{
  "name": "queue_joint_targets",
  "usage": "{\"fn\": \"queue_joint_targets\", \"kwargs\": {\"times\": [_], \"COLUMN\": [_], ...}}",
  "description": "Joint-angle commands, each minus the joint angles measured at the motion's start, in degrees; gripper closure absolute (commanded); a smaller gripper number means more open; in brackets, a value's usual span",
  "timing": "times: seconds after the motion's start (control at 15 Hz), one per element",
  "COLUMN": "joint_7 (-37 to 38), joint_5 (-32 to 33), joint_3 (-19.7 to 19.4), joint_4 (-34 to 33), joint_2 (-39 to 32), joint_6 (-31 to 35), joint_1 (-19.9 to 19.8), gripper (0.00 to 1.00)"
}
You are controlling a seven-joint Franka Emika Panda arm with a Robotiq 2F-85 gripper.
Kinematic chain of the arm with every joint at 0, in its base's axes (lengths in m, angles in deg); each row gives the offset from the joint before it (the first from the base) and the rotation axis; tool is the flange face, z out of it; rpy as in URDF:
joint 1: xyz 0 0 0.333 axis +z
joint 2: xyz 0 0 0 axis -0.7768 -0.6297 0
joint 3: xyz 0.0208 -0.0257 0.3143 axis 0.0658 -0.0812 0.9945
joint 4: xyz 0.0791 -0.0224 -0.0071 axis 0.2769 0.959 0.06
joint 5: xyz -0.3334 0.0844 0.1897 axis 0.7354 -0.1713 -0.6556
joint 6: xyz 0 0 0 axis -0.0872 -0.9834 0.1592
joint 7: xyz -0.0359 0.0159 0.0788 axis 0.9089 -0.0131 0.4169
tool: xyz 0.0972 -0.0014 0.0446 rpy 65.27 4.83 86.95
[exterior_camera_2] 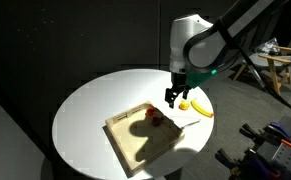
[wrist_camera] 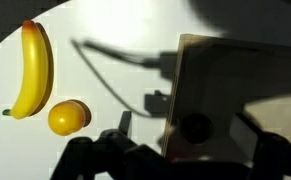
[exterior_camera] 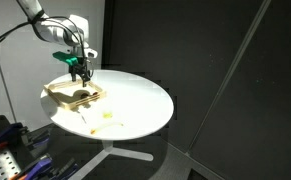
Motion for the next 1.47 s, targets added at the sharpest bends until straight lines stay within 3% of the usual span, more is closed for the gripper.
{"fn": "queue_joint_targets", "kwargs": {"times": [0.0,0.33,0.87,1.4], "joint_7": [-0.86,-0.56,-0.55,6.32], "joint_5": [-1.47,-1.81,-1.87,0.05], "joint_3": [-0.05,-0.13,-0.53,-3.82], "joint_4": [-1.57,-3.67,-9.52,-14.50], "joint_2": [-1.44,-4.22,-10.52,-14.12], "joint_6": [2.19,5.10,4.55,3.60], "joint_1": [0.34,0.86,2.08,7.06], "gripper": [0.00,0.00,0.00,0.00]}}
